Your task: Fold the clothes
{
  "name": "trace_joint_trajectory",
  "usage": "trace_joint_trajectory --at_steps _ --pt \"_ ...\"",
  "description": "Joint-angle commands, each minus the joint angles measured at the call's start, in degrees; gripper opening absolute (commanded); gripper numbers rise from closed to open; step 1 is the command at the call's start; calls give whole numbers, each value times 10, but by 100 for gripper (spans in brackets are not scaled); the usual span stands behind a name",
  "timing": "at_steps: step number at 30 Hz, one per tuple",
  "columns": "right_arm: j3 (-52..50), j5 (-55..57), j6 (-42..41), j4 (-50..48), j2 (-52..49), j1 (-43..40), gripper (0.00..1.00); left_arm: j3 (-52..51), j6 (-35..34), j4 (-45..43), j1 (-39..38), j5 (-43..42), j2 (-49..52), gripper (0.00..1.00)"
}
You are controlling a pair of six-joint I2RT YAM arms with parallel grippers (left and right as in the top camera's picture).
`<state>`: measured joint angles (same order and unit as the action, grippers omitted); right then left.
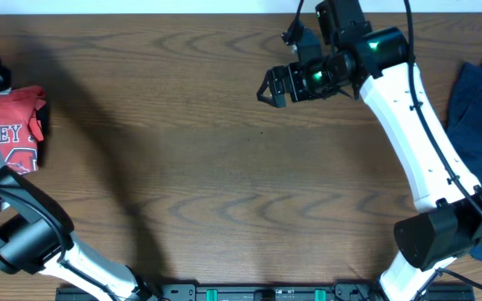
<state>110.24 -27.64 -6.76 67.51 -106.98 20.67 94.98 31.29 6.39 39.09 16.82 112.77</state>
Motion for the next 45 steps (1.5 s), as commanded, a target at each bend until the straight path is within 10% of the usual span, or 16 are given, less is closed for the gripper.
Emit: trace_joint_trajectory --at_steps 1,32,40,45 --pt "0 -7 -5 -2 14 13 99 16 -10 7 6 -16 -7 6" --pt "0 2 17 38 14 19 99 16 -185 266 -30 -44 -10 7" --pt "0 2 17 42 14 19 99 16 -186 266 -30 -49 -10 46" --pt "0 3 17 42 14 19 99 16 -185 278 -30 -113 -10 48"
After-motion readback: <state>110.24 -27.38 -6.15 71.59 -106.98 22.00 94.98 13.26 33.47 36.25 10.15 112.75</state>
